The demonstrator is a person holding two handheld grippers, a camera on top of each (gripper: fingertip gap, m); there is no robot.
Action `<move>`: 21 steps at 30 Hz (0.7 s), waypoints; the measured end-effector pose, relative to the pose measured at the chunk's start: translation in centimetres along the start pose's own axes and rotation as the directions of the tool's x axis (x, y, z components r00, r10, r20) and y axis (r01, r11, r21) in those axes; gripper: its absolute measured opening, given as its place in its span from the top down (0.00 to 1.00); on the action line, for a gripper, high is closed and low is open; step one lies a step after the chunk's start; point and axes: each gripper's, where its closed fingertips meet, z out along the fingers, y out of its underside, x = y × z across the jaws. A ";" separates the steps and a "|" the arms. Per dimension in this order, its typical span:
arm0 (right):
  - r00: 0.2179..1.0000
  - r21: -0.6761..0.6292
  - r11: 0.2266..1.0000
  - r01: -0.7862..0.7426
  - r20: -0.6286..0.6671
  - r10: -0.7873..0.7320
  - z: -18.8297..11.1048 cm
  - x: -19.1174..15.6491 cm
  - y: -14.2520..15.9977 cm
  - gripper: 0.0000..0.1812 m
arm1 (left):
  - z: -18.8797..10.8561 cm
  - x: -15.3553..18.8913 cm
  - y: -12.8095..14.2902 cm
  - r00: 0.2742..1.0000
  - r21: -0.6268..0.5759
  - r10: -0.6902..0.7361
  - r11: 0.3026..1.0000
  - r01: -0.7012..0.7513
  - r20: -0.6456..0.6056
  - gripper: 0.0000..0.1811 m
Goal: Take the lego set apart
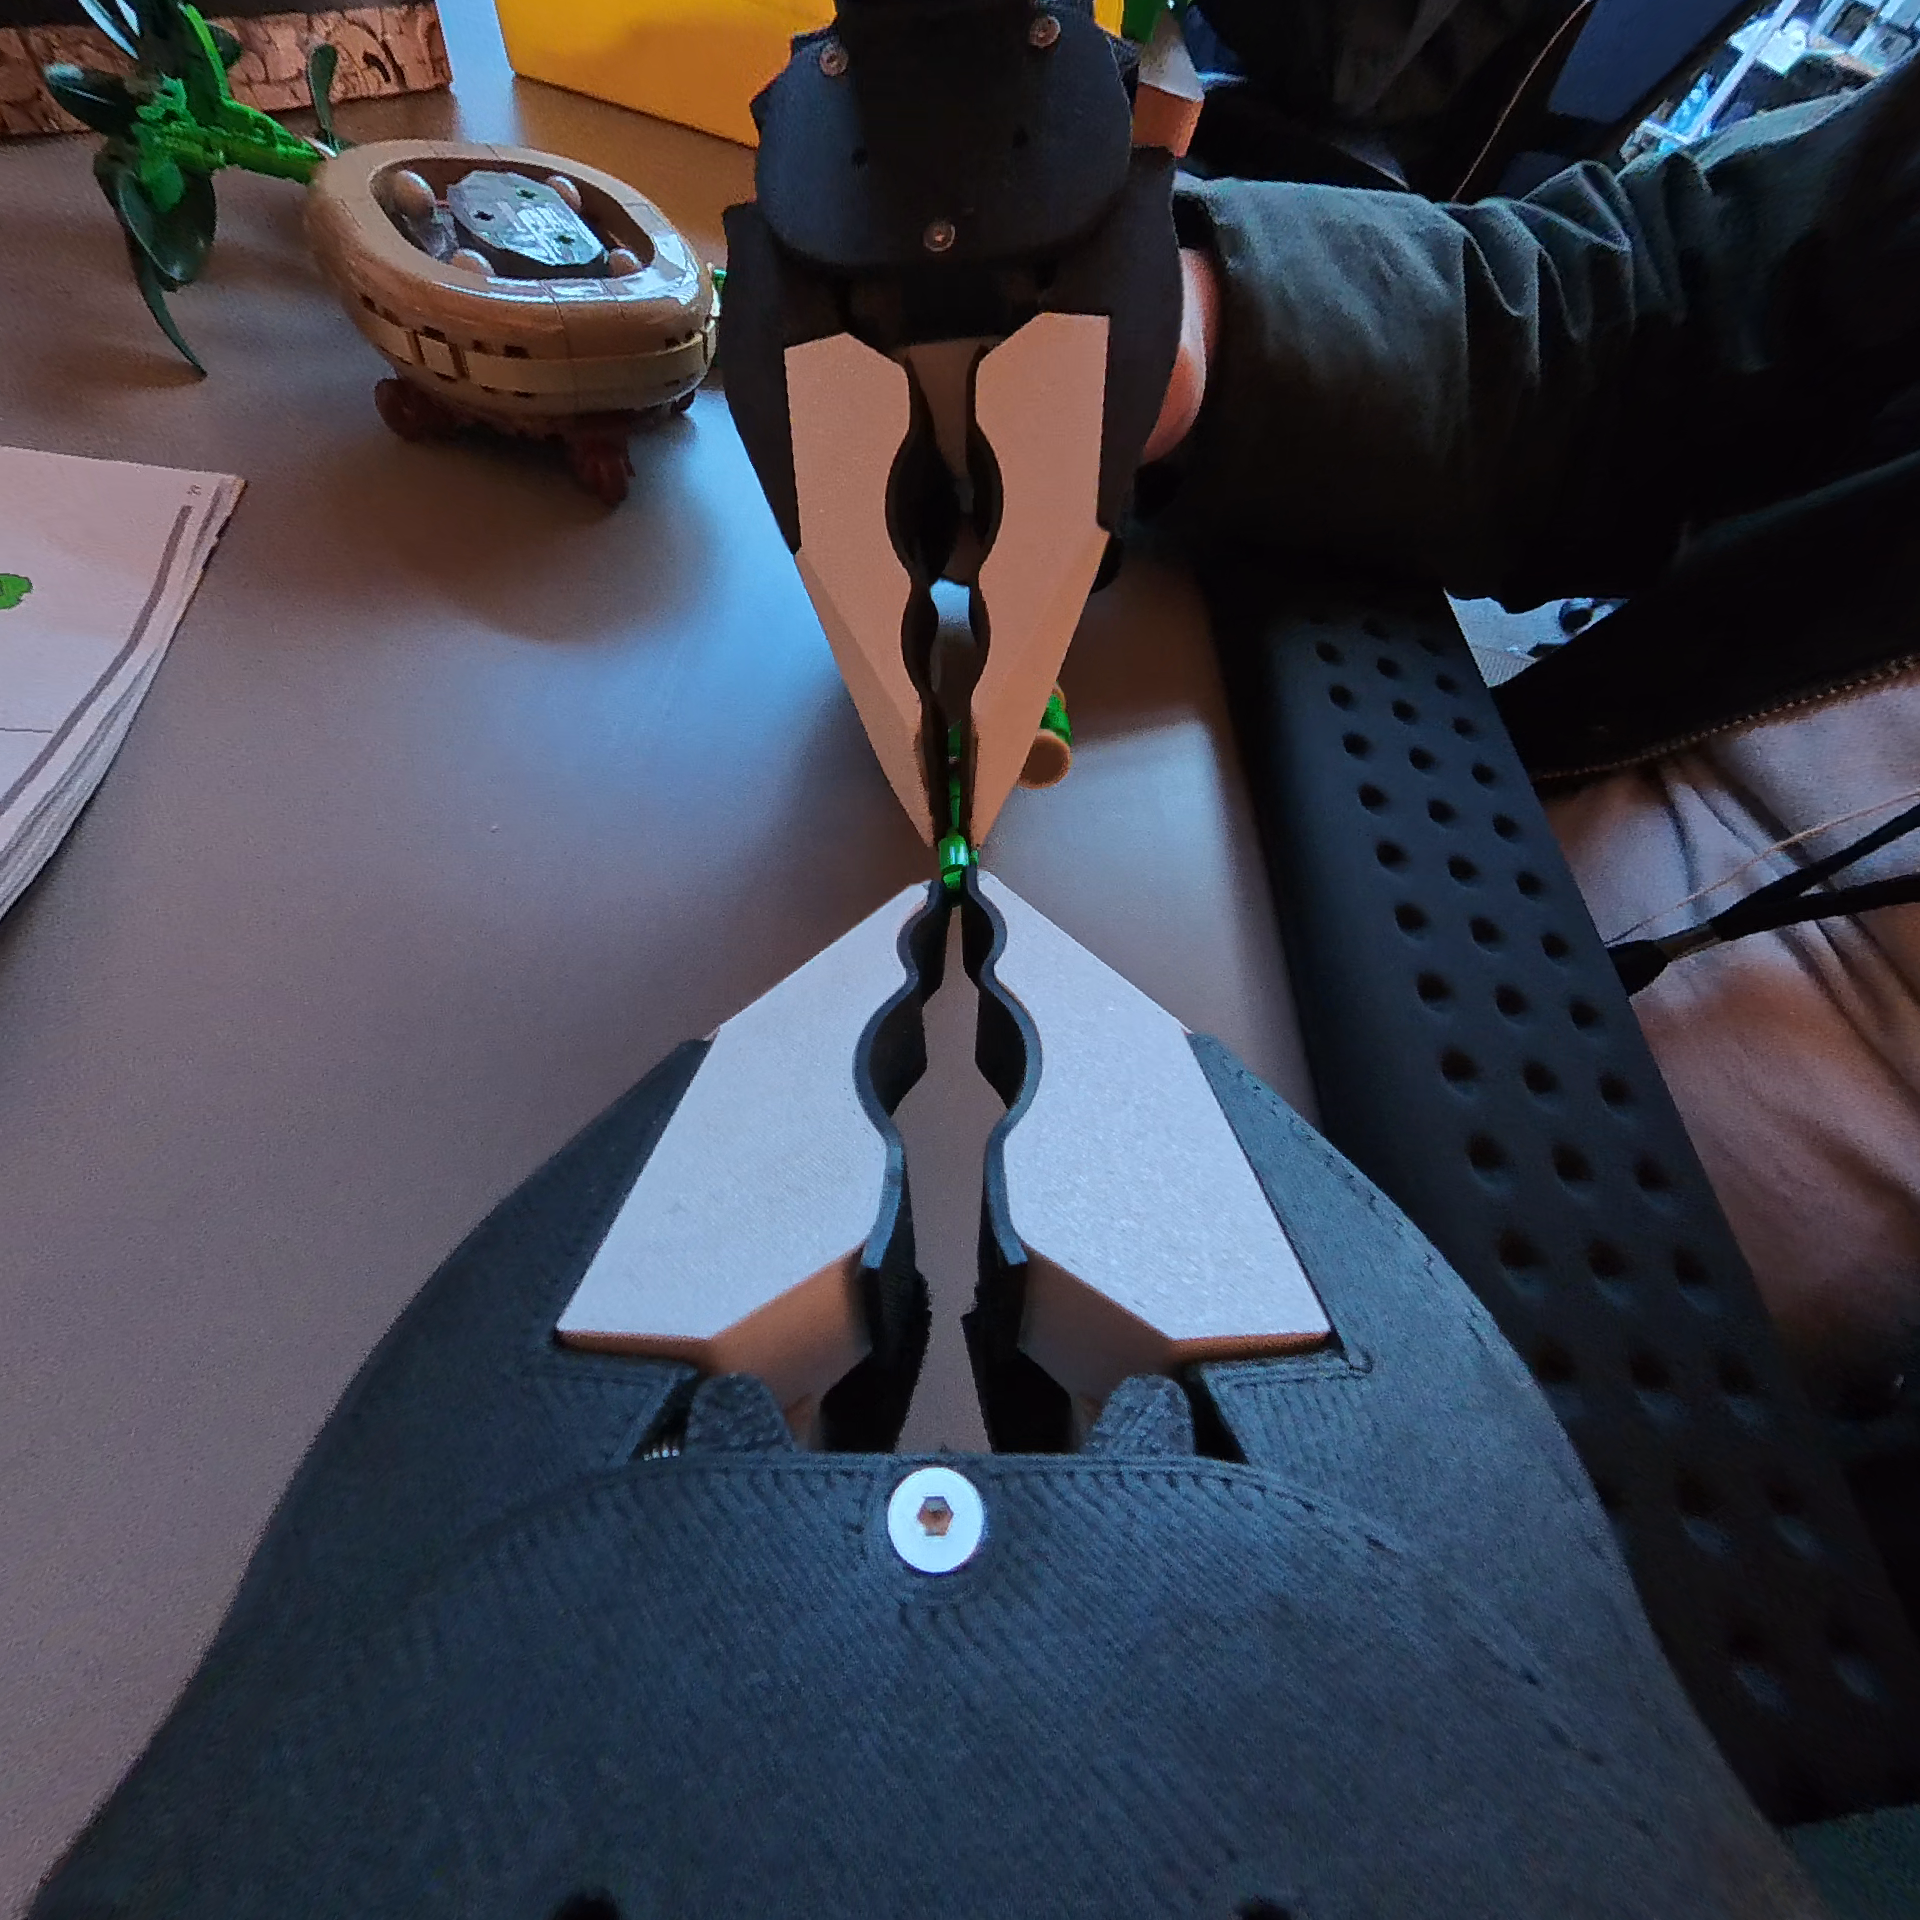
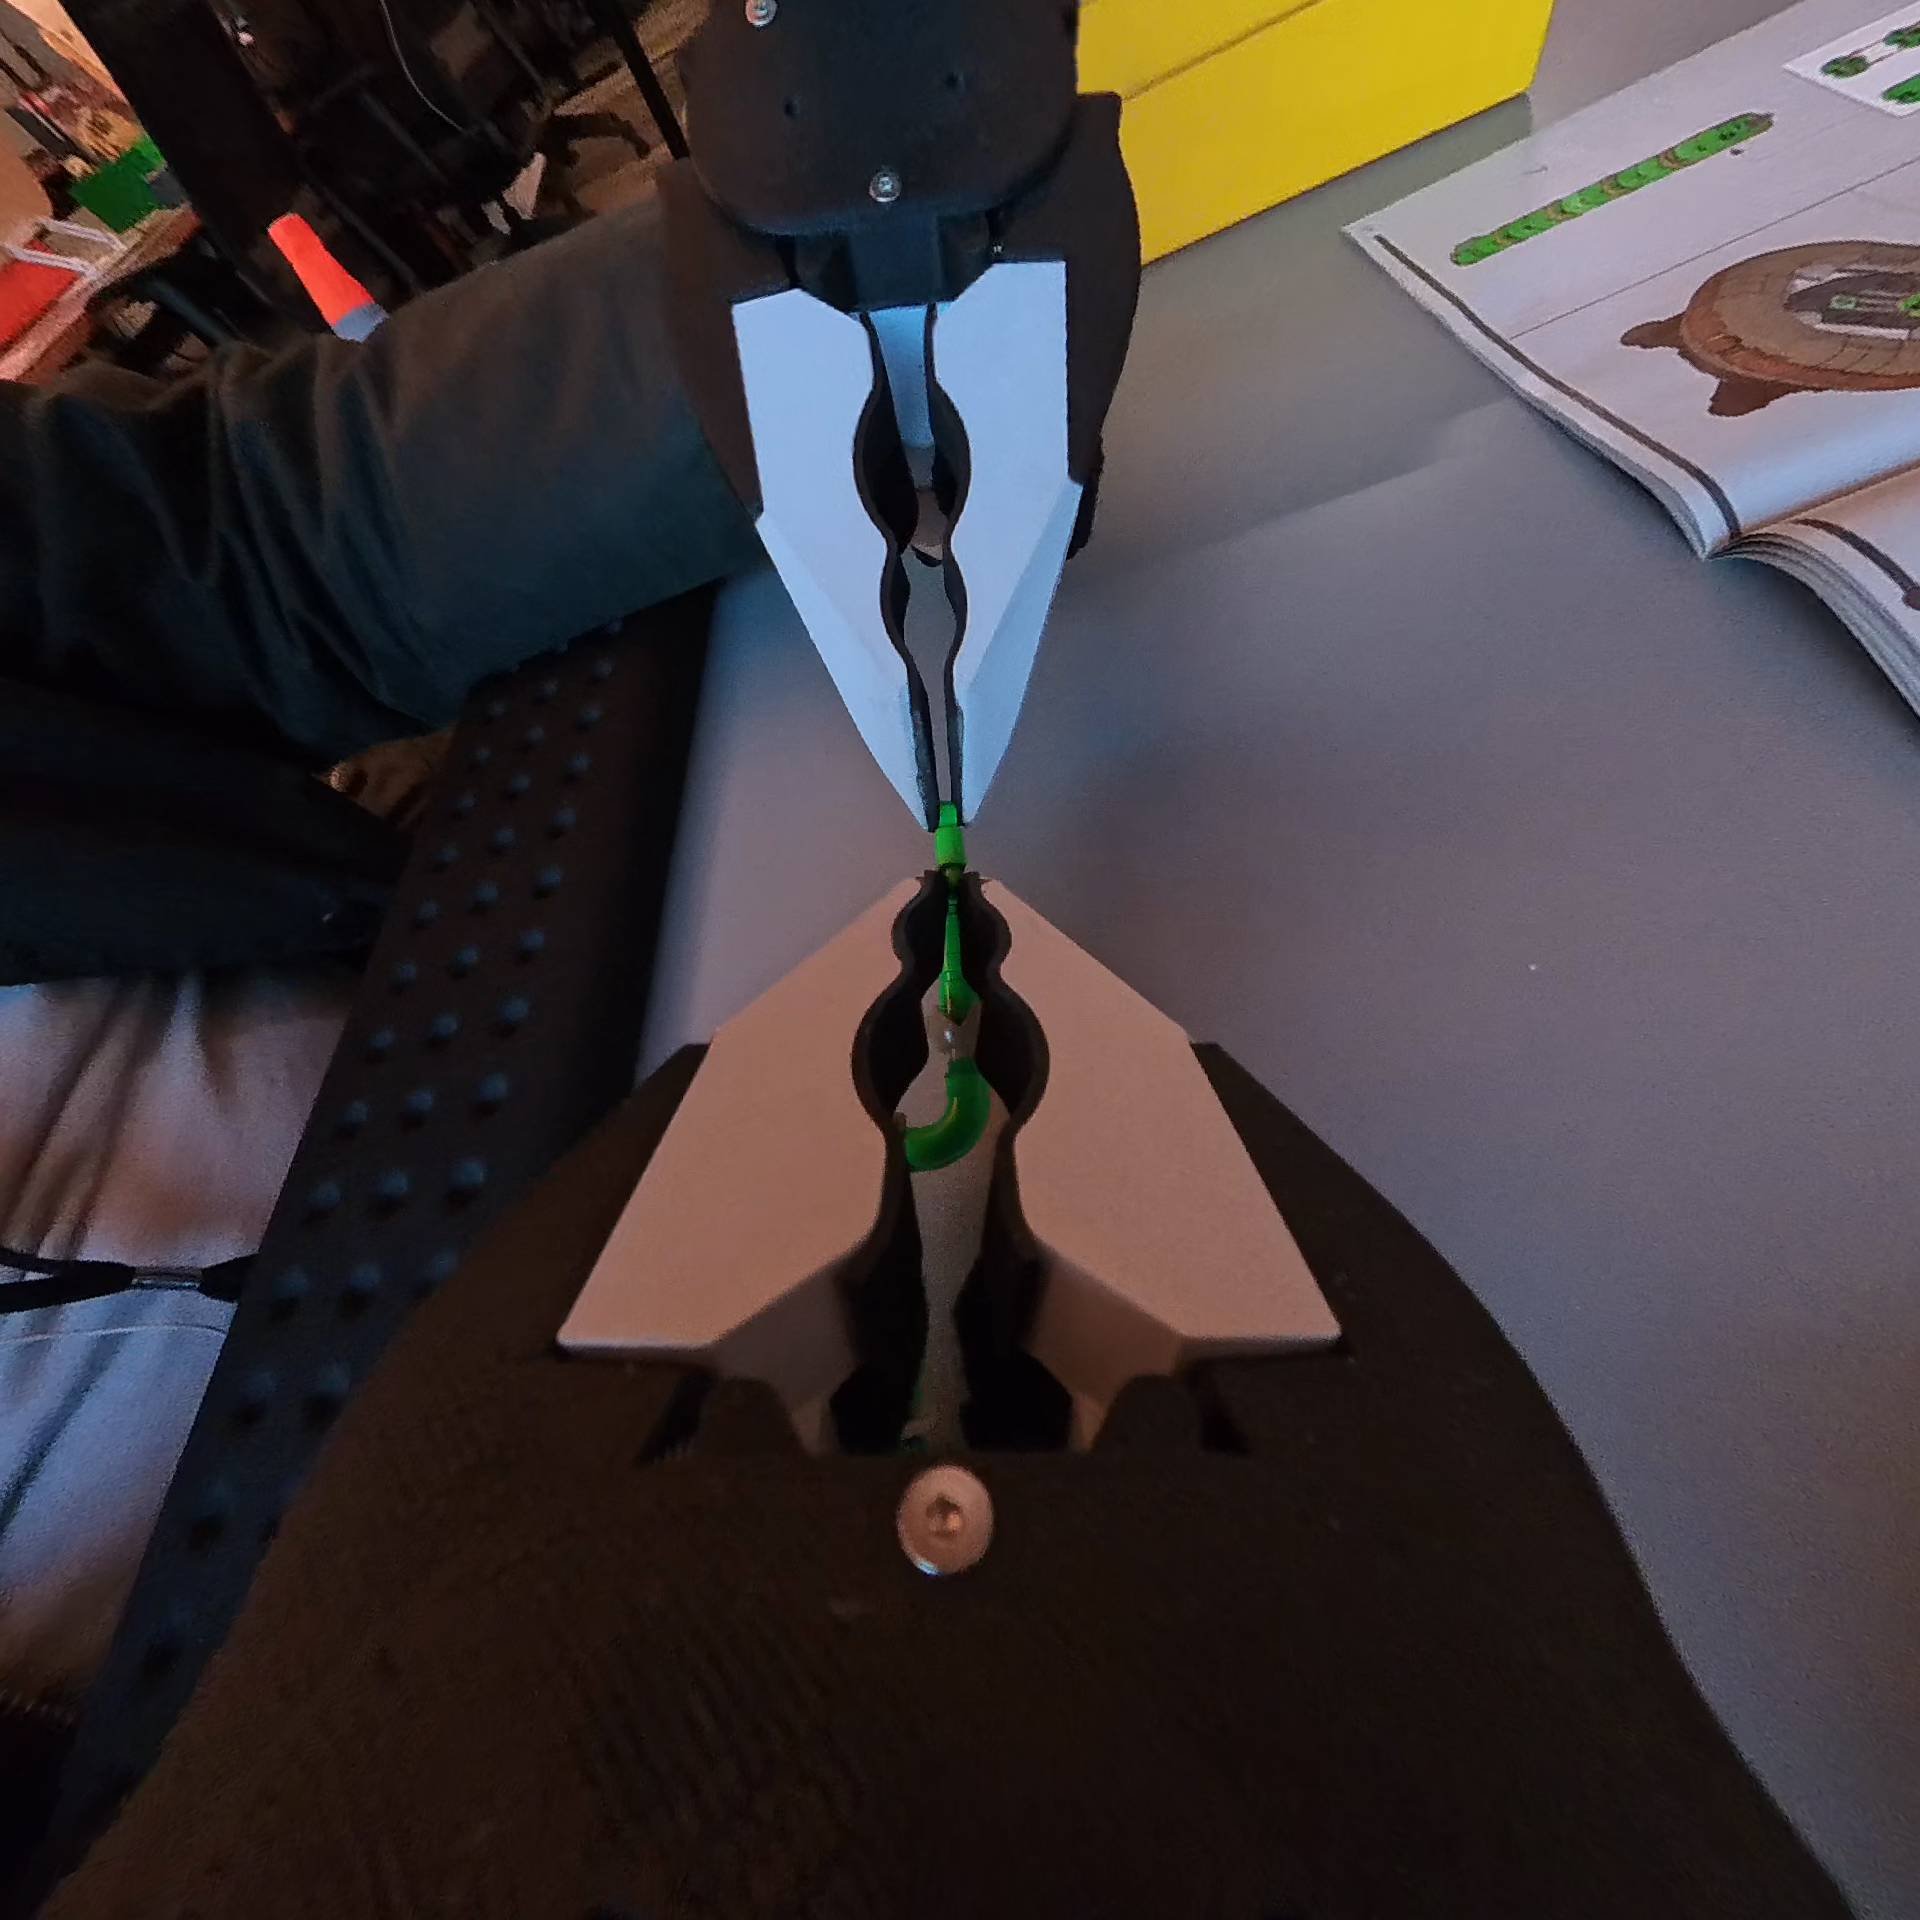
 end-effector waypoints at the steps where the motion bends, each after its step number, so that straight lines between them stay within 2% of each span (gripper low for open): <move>1: 1.000 -0.009 1.000 0.006 -0.003 -0.006 0.1 0.0 0.2 0.99 | 0.1 0.0 0.2 1.000 -0.006 -0.005 1.000 0.005 -0.005 0.99; 4: 1.000 -0.020 1.000 0.009 -0.004 -0.009 0.1 0.0 0.5 0.99 | 0.2 0.1 0.5 1.000 -0.017 -0.019 1.000 0.018 -0.019 1.00; 6: 0.996 -0.116 0.993 0.021 -0.079 -0.030 -0.6 1.4 2.4 0.99 | -0.8 -0.9 1.1 0.999 -0.034 -0.029 0.999 0.030 0.032 1.00; 7: 0.995 -0.086 0.996 0.007 -0.096 -0.015 -1.3 2.0 2.4 0.99 | -2.0 -1.5 0.6 0.997 0.027 -0.050 0.998 0.049 0.054 1.00; 8: 0.998 -0.013 0.999 -0.039 -0.051 0.039 -1.8 1.6 1.2 0.99 | -3.1 -1.5 -0.4 0.996 0.104 -0.082 0.992 0.077 0.041 1.00; 10: 1.000 0.031 0.999 -0.019 -0.016 0.019 -2.1 0.8 -0.3 0.99 | -3.7 -1.6 -1.9 0.995 0.185 -0.096 0.979 0.088 0.035 1.00; 12: 1.000 0.008 1.000 -0.006 0.003 0.006 -1.7 0.2 -0.1 0.99 | -3.1 -1.8 -2.0 0.994 0.186 -0.100 0.979 0.089 0.053 1.00; 14: 1.000 -0.013 1.000 0.006 -0.002 -0.006 -1.4 0.1 0.4 0.99 | -2.1 -1.7 -1.5 0.992 0.148 -0.117 0.983 0.109 0.048 0.88; 15: 1.000 -0.017 1.000 0.019 -0.006 -0.019 -1.3 0.1 0.4 0.99 | -1.7 -1.5 -1.6 0.992 0.147 -0.123 0.982 0.117 0.034 0.85; 19: 0.999 -0.004 0.999 0.034 -0.014 -0.034 -1.2 0.1 -0.1 0.99 | 0.1 -0.8 -1.3 0.994 0.099 -0.106 0.990 0.105 0.005 0.87; 21: 0.999 -0.003 0.999 0.035 -0.018 -0.035 -1.1 0.2 -0.2 0.99 | 0.8 -0.3 -1.4 0.996 0.085 -0.091 0.992 0.092 -0.015 0.91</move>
